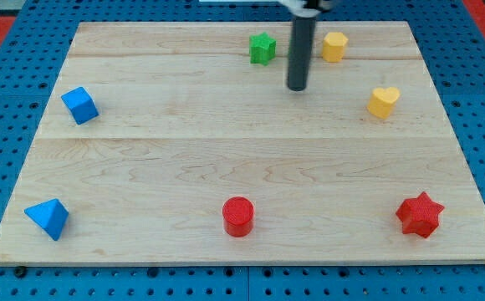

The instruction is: Push the yellow heart left and up

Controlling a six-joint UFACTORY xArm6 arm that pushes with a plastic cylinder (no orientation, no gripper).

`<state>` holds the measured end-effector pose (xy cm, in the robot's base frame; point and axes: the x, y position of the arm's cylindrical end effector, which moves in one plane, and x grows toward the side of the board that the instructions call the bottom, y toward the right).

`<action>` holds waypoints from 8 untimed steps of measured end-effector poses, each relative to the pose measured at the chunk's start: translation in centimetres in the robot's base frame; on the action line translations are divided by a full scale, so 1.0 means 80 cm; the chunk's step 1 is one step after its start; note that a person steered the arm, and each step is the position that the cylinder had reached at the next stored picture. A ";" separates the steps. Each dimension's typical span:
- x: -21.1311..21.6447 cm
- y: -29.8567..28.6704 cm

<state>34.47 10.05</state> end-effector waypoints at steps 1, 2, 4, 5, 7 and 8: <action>0.000 0.078; 0.004 0.158; 0.070 0.186; 0.046 0.140; 0.034 0.093; 0.028 0.092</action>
<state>36.72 17.42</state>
